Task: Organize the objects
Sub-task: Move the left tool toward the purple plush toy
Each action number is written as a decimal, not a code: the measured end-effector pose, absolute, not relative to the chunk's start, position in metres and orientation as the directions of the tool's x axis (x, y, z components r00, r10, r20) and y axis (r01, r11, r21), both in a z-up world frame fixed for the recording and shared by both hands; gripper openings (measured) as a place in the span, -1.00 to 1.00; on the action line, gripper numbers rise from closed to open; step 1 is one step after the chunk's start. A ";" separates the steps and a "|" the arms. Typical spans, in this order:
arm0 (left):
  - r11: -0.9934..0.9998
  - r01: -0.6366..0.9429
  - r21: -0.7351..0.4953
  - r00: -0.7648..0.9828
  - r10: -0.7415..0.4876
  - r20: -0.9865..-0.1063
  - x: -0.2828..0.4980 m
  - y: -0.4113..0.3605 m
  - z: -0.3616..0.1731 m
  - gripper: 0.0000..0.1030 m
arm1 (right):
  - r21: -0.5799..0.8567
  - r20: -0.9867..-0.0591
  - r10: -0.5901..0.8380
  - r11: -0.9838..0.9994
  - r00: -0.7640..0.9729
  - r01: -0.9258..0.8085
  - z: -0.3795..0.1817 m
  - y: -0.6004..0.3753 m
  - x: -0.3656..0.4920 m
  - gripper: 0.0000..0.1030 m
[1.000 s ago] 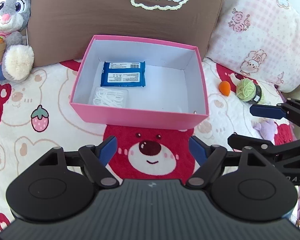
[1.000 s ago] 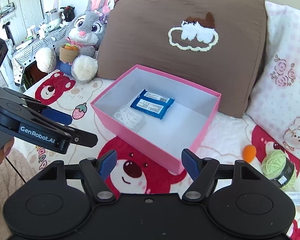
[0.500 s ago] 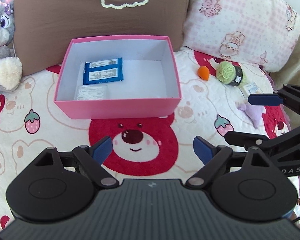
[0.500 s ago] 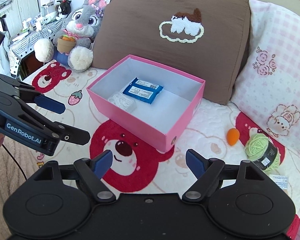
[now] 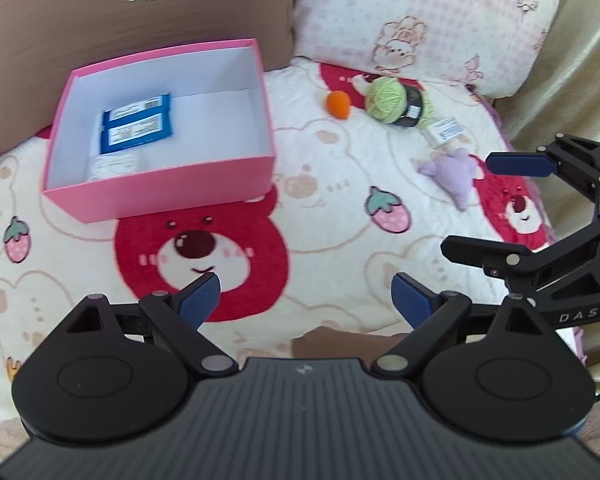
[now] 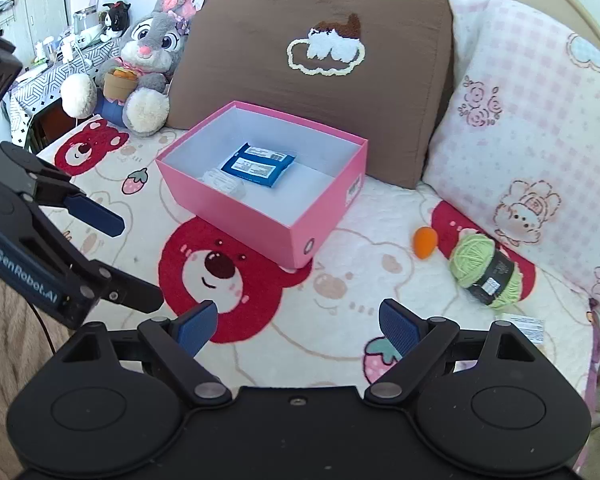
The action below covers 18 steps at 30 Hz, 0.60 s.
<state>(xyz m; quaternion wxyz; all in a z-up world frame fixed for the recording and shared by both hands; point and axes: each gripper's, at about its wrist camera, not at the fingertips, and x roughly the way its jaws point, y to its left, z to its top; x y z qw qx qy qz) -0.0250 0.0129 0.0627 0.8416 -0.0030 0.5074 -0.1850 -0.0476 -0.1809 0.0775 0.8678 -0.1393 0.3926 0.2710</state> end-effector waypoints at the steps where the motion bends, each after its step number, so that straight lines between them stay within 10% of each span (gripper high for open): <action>1: 0.924 0.330 -0.191 0.417 -0.325 -0.849 -0.026 0.007 0.063 0.81 | -0.014 -0.758 0.367 0.818 0.540 -0.575 0.076 -0.188 -0.048 0.76; 18: 0.885 0.405 -0.229 0.378 -0.390 -0.840 0.003 -0.067 0.046 0.81 | 0.056 -0.731 0.346 0.890 0.588 -0.453 0.056 -0.286 -0.052 0.76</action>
